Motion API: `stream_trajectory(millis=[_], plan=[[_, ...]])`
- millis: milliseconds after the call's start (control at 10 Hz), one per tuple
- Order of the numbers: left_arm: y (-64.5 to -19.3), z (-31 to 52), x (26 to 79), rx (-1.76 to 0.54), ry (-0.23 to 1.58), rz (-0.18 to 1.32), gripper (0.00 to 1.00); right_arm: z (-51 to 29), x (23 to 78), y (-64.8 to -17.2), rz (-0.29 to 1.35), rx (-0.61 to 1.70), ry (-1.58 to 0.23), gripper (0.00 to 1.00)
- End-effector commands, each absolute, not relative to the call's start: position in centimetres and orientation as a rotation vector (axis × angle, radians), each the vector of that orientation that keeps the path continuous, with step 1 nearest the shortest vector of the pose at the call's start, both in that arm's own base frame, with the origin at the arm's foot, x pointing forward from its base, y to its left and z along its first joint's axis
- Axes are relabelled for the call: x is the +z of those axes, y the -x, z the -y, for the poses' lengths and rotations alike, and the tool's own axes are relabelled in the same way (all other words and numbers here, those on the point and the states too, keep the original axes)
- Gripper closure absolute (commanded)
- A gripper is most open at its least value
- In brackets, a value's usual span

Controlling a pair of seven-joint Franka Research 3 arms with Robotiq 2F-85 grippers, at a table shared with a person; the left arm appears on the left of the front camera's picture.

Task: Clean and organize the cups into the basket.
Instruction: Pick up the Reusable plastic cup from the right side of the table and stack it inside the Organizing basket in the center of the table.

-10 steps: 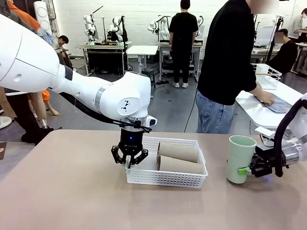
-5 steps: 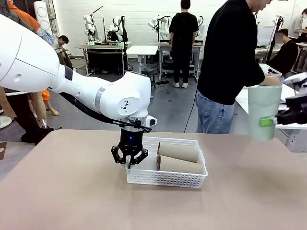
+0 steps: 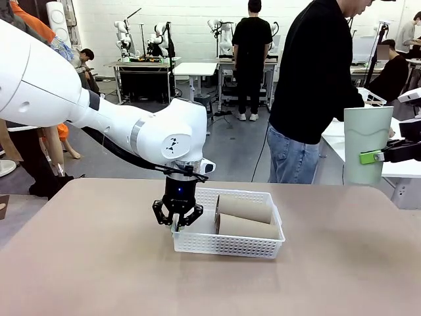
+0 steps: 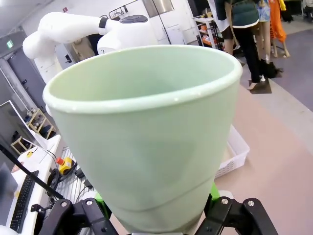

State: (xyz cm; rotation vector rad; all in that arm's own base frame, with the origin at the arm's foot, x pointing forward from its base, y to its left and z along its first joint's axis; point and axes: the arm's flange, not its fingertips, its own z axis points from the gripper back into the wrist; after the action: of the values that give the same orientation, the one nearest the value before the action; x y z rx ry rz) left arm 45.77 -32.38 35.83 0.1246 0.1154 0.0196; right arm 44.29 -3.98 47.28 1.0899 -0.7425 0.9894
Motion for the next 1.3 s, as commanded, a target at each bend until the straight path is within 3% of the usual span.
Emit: stream_trajectory(millis=[0,200,300,600,1200], plan=[[-45.7,32.3,35.9,0.012,-0.122,-0.111,1.0,3.9,47.3,-44.5,0.732,0.996,-1.113,0.24],[-45.7,32.3,35.9,0.012,-0.122,-0.111,1.0,4.0,47.1,-44.3,0.738,0.988,-1.095,0.18],[-45.7,32.3,35.9,0.012,-0.122,-0.111,1.0,0.2,49.8,-43.8,0.665,1.152,-0.879,0.18],[-45.7,32.3,35.9,0.012,-0.122,-0.111,1.0,-8.6,53.4,-47.5,0.475,1.265,-0.691,0.18],[-45.7,32.3,35.9,0.012,-0.122,-0.111,1.0,-21.4,49.2,-50.0,0.246,1.501,-0.562,0.18]])
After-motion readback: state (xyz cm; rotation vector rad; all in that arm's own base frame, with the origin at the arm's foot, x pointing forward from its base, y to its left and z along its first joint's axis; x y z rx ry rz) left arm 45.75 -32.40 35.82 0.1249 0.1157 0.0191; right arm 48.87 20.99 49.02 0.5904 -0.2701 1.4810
